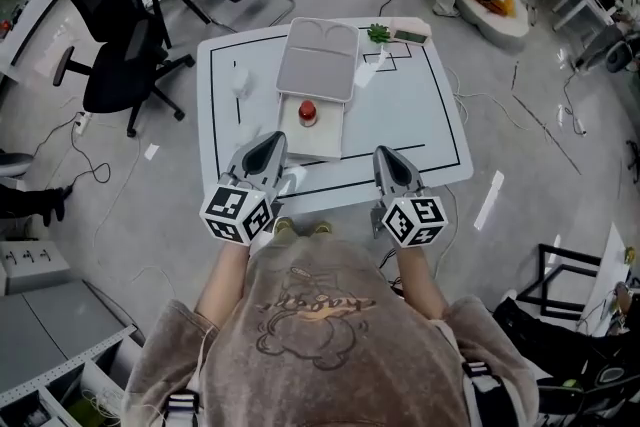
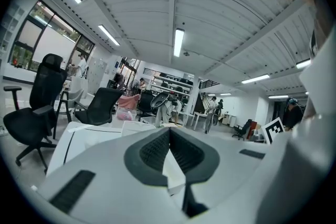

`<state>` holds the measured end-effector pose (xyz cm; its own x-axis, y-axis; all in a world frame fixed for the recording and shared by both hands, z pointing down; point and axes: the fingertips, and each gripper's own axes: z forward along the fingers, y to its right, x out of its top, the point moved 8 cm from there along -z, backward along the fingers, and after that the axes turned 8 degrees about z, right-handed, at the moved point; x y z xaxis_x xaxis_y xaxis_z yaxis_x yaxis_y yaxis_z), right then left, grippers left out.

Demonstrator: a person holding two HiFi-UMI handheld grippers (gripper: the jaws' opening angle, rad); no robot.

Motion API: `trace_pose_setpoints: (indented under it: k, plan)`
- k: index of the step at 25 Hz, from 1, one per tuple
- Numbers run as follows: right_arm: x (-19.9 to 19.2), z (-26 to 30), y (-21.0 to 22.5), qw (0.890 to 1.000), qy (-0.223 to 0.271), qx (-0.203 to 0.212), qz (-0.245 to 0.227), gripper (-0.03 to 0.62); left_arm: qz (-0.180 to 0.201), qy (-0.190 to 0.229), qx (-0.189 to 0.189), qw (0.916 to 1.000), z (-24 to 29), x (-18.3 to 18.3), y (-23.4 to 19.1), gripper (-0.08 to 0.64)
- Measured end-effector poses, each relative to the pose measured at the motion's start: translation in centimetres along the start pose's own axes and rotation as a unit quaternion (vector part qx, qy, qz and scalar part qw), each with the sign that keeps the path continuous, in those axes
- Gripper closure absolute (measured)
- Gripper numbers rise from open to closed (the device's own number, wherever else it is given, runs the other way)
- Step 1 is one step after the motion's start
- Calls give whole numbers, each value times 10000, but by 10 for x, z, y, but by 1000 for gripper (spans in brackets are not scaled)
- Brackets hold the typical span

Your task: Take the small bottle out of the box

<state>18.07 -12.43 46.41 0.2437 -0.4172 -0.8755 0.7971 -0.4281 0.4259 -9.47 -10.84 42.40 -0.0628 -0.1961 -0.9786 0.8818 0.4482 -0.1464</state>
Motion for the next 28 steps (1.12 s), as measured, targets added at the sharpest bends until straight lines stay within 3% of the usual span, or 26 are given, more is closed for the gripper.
trace_pose_setpoints:
  k: [12,21,28]
  plan:
    - [3,17,-12,9994,225,-200,184,595,136,0,-381,9992,20,13,-33,544]
    - [3,23,-8,9989,275,-314,201,595,20,-156,-645,9978,36,5,-40,367]
    - [6,24,-2,9984,306,-417,222,595,182,-500,-809,9953,52,1,-44,212]
